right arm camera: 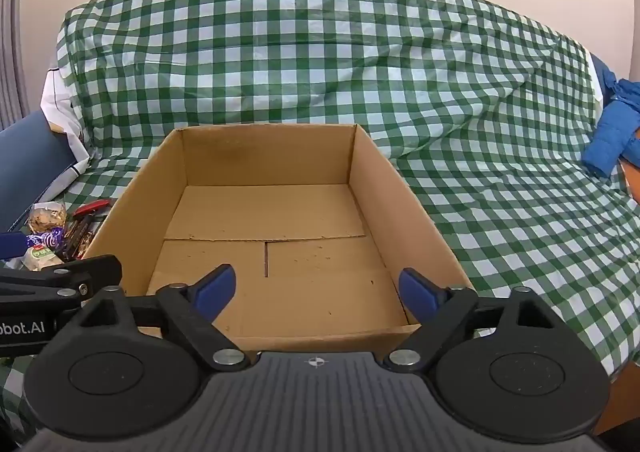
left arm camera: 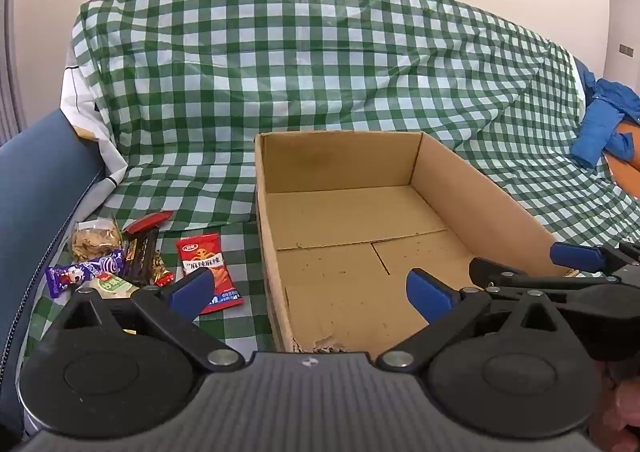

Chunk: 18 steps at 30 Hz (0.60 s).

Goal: Organize snacks

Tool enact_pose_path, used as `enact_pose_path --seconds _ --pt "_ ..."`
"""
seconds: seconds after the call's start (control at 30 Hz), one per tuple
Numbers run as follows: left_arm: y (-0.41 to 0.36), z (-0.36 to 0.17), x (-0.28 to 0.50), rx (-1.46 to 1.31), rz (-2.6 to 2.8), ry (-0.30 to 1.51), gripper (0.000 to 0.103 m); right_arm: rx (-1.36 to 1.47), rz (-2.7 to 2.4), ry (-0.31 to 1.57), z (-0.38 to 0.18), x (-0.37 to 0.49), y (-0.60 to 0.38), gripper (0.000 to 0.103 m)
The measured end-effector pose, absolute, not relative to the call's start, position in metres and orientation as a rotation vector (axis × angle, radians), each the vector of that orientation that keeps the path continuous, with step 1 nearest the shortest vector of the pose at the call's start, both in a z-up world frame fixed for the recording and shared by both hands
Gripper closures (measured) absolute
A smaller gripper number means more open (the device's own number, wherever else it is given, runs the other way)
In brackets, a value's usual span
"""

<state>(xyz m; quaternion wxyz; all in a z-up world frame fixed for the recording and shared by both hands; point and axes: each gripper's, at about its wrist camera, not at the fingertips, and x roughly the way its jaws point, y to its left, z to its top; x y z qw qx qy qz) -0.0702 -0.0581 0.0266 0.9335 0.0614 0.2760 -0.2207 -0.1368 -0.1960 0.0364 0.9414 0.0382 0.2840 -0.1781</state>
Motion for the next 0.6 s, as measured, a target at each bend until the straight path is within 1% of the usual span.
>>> enact_pose_path --seconds 0.53,0.6 --pt "-0.059 0.025 -0.073 0.123 -0.459 0.559 0.001 0.122 -0.354 0.571 0.040 -0.136 -0.187 0.016" --pt "-0.059 0.024 -0.073 0.124 -0.461 0.559 0.001 0.134 -0.351 0.570 0.035 -0.138 -0.198 0.016"
